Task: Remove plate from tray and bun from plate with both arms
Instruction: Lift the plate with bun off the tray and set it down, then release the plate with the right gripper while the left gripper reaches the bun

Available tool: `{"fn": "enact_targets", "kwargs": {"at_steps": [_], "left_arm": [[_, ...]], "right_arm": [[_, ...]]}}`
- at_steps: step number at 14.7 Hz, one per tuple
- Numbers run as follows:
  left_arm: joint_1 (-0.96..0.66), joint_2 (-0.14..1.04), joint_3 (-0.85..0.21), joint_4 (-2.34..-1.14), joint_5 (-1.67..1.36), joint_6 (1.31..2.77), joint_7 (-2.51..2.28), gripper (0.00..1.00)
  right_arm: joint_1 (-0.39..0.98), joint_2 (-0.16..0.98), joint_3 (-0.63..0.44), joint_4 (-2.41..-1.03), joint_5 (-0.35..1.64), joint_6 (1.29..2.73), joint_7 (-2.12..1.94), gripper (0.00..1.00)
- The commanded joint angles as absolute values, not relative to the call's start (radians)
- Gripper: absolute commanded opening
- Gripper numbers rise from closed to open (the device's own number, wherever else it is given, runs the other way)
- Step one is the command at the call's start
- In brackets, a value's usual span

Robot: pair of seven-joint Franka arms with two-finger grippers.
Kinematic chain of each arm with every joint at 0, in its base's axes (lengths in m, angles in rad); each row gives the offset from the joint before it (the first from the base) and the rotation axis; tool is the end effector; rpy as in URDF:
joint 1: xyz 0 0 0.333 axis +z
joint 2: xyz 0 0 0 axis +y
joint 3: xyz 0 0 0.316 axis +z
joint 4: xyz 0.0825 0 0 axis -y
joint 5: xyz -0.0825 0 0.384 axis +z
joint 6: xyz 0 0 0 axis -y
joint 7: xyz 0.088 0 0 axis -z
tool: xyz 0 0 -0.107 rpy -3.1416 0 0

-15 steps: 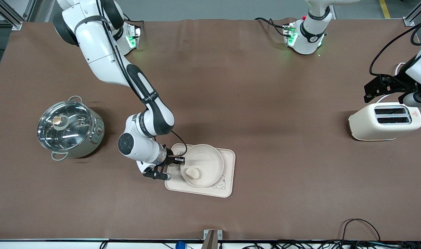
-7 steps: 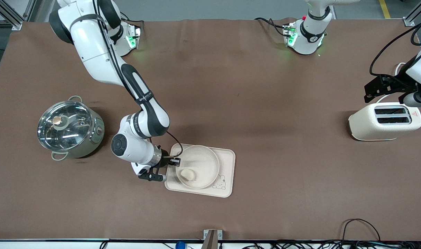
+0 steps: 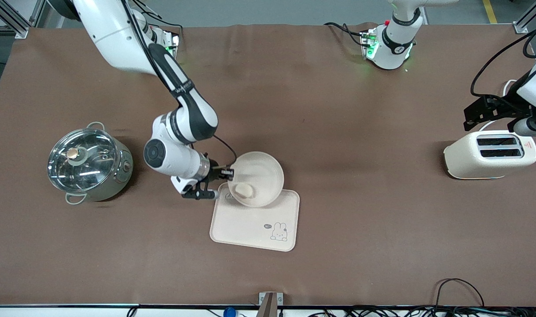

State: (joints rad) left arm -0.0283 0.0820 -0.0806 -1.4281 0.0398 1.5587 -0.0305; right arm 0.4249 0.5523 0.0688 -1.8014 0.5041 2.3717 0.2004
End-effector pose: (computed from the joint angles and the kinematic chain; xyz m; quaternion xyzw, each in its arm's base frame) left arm 0.5767 -0.0565 0.6444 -0.9988 0.0382 -0.0255 0.0148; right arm 0.5780 0.3133 0.2429 -0.9804 0.0396 0.0589 0.1836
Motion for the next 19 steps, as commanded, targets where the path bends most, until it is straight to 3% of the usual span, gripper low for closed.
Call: {"fn": "enact_targets", "kwargs": {"at_steps": [1,4,9,10,12,13,15,19], "left_arm": [[-0.032,0.091,-0.081,-1.408,0.046,1.536,-0.031,1.0],[-0.026,0.089,-0.083,-1.41,0.043,1.458,-0.031,1.0],[-0.032,0.077,-0.083,-1.445,0.032,1.454,-0.106,1.0],[-0.04,0.08,-0.086,-1.451,0.025,1.465,-0.136,1.0],[-0.054,0.08,-0.122,-1.505,-0.012,1.524,-0.225,1.0],[-0.055,0.087,-0.153,-1.534,-0.015,1.554,-0.271,1.0],[-0.064,0.122,-0.224,-1.577,-0.017,1.652,-0.416,1.0],[-0.125,0.296,-0.351,-1.582,-0.02,1.877,-0.72,1.0]], "right_arm": [[0.46,0.422,0.075,-2.014,0.528,2.455,0.178,0.0],[0.524,0.416,0.098,-2.109,0.567,2.597,0.178,0.0],[0.563,0.42,0.098,-2.126,0.571,2.637,0.182,0.0],[0.563,0.422,0.098,-2.125,0.578,2.637,0.186,0.08],[0.555,0.422,0.098,-2.123,0.589,2.635,0.192,0.71],[0.552,0.42,0.098,-2.123,0.592,2.632,0.192,0.74],[0.531,0.396,0.097,-2.122,0.592,2.62,0.208,1.0],[0.425,0.273,0.089,-2.117,0.586,2.449,0.206,1.0]]}}
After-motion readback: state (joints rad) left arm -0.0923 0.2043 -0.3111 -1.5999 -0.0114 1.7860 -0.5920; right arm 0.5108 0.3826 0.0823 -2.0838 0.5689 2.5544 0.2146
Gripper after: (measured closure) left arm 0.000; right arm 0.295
